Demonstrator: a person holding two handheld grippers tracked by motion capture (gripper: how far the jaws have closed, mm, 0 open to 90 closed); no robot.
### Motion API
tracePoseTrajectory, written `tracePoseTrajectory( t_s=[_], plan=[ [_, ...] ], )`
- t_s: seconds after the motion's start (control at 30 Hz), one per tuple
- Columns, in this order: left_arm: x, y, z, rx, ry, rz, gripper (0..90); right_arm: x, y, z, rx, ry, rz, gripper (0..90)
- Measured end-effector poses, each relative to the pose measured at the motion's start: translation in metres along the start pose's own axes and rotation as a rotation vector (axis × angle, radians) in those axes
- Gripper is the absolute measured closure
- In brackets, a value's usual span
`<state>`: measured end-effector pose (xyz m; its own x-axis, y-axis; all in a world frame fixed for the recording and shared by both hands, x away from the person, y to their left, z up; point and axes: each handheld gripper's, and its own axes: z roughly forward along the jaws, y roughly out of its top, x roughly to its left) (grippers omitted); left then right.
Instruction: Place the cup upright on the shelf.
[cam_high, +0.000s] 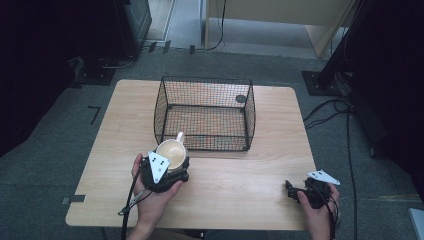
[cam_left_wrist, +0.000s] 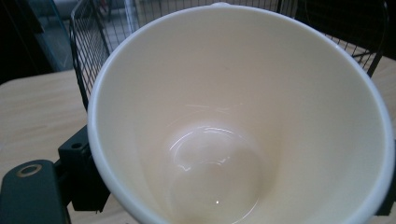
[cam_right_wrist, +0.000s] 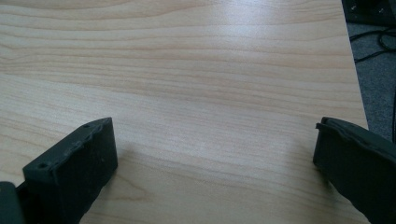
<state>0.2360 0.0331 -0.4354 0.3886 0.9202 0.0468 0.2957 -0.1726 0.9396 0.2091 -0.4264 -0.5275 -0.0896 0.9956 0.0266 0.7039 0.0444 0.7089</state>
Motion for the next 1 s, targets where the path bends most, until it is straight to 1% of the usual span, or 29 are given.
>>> tracePoseTrajectory(
  t_s=[0.13,0.23,0.3,0.37,0.4,0.47,0.5,0.53,0.57,0.6,0.63,0.67,0.8,0.83,0.87,0.97,1.0],
  plan=[
    [0.0,0.006,0.002,-0.019,0.001,0.006,9.2,0.0,0.0,0.0,0.001,0.0,0.001,0.0],
    [0.001,0.013,0.005,-0.036,0.015,0.038,9.2,0.0,0.0,0.0,0.0,0.0,0.001,0.0],
    [0.003,0.02,0.008,-0.056,0.016,0.027,9.2,0.0,0.0,0.0,0.0,0.0,0.002,0.0],
    [0.003,0.025,0.01,-0.073,0.016,0.036,9.2,0.0,0.0,0.0,0.0,0.0,0.003,0.0],
    [0.003,0.025,0.01,-0.073,0.016,0.036,9.2,0.0,0.0,0.0,0.0,0.0,0.003,0.0],
    [0.002,0.03,0.013,-0.089,0.02,0.047,9.2,0.0,0.0,0.0,0.0,0.0,0.003,0.0],
    [0.002,0.036,0.016,-0.108,0.022,0.057,9.2,0.0,0.0,0.0,0.0,0.0,0.003,0.0],
    [0.002,0.036,0.016,-0.108,0.022,0.057,9.2,0.0,0.0,0.0,0.0,0.0,0.003,0.0],
    [0.001,0.041,0.019,-0.116,0.033,0.06,9.2,0.0,0.0,0.0,0.0,0.0,0.003,0.0],
    [0.001,0.044,0.021,-0.123,0.03,0.065,9.2,0.0,0.0,0.0,-0.001,0.0,0.001,0.0],
    [0.001,0.044,0.021,-0.123,0.03,0.065,9.2,0.0,0.0,0.0,-0.001,0.0,0.001,0.0],
    [0.001,0.049,0.025,-0.136,0.042,0.069,9.2,0.0,0.0,0.0,0.0,0.0,0.003,0.0],
    [0.003,0.055,0.031,-0.152,0.05,0.068,9.2,0.0,0.0,0.0,0.0,0.0,0.003,0.0],
    [0.005,0.059,0.036,-0.157,0.045,0.055,9.2,0.0,0.0,0.0,-0.001,0.0,0.0,0.0],
    [0.006,0.062,0.039,-0.157,0.041,0.053,9.2,0.0,0.0,0.0,0.0,0.0,0.002,0.0],
    [0.006,0.066,0.044,-0.157,0.041,0.054,9.2,0.0,0.0,0.0,0.001,0.0,0.003,0.0],
    [0.006,0.071,0.05,-0.16,0.04,0.059,9.2,0.0,0.0,0.0,0.0,0.0,0.002,0.0]
  ],
)
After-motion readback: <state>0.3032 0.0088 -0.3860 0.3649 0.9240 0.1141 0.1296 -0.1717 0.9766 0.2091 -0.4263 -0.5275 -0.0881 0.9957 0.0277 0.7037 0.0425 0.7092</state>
